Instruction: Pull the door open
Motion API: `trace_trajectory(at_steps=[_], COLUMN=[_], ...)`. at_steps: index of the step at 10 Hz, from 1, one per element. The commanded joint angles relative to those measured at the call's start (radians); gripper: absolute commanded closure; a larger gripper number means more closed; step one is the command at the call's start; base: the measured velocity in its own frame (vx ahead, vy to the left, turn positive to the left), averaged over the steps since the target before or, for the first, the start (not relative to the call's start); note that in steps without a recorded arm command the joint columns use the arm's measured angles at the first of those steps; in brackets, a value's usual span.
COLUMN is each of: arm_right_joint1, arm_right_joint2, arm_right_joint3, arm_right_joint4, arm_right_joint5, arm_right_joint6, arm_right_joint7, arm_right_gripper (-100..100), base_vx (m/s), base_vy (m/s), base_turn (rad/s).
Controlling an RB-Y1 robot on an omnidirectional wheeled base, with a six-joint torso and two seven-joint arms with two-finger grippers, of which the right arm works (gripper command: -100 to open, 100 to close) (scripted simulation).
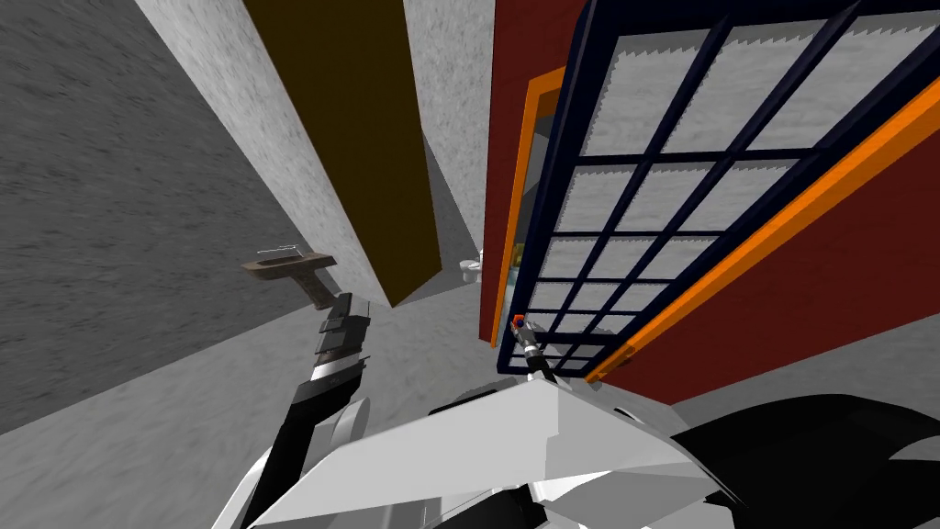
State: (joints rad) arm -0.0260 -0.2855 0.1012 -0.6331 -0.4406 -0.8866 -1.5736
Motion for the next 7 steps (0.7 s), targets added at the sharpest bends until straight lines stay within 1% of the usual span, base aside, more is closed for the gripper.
trace_trajectory(at_steps=[1, 2, 7], arm_right_joint1=[0.0, 0.0, 0.0], arm_right_joint2=[0.0, 0.0, 0.0], arm_right_joint3=[0.0, 0.0, 0.0], arm_right_joint4=[0.0, 0.0, 0.0], arm_right_joint5=[0.0, 0.0, 0.0], arm_right_joint6=[0.0, 0.0, 0.0], arm_right_joint7=[0.0, 0.0, 0.0], arm_right_gripper=[-100, 100, 100], base_vx=[0.089, -0.016, -0.018], base_vy=[-0.016, 0.001, 0.001], base_turn=[0.03, -0.027, -0.004])
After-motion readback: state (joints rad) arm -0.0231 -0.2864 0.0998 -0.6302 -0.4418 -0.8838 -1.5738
